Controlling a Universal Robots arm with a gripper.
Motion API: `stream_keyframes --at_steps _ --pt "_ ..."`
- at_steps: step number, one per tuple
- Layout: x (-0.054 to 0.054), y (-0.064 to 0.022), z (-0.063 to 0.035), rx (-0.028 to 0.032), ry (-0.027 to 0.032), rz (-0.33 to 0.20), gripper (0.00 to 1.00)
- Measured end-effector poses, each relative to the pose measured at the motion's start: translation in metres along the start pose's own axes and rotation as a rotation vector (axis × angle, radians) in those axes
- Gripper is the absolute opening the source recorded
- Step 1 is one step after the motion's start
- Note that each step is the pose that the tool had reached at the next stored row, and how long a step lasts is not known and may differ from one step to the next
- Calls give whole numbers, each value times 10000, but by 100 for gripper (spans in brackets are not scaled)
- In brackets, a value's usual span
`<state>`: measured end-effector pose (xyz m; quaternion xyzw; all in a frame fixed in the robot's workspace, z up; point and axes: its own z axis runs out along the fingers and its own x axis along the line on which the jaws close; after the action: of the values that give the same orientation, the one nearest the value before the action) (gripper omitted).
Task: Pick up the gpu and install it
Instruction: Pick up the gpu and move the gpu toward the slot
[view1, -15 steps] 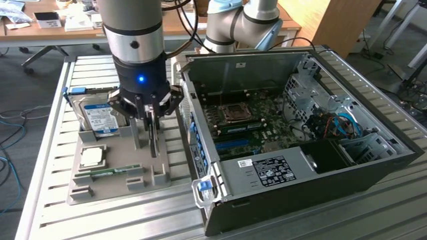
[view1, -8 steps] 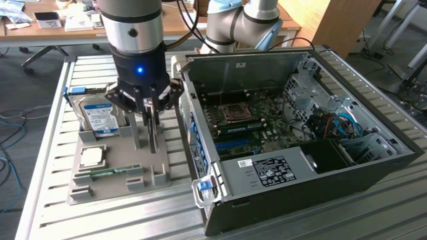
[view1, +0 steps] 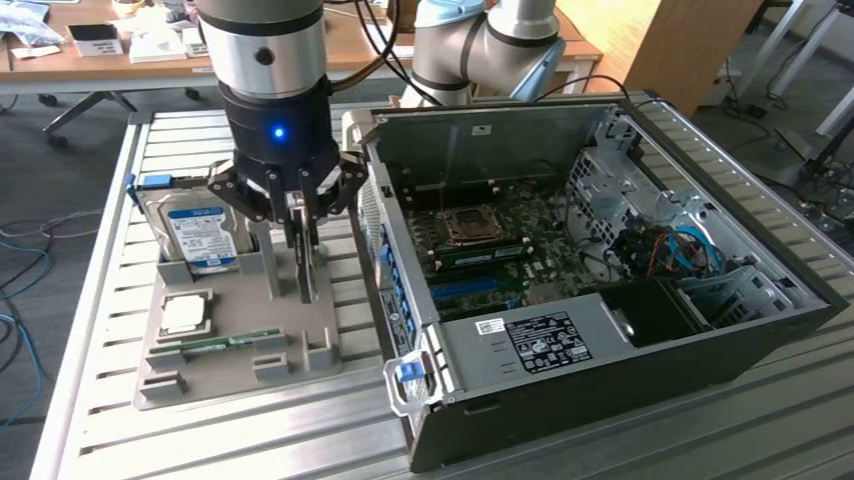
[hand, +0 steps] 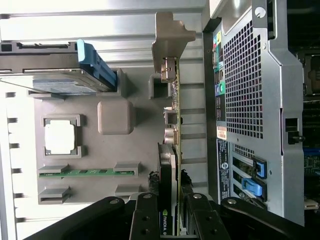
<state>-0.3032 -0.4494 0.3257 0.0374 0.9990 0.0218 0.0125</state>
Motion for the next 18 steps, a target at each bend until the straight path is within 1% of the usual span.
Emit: stream_keyframes --at_steps 3,8,18 --pt "0 0 -3 0 0 0 27" --pt "-3 3 -61 1 1 1 27" --pt "-8 12 -260 1 0 0 27"
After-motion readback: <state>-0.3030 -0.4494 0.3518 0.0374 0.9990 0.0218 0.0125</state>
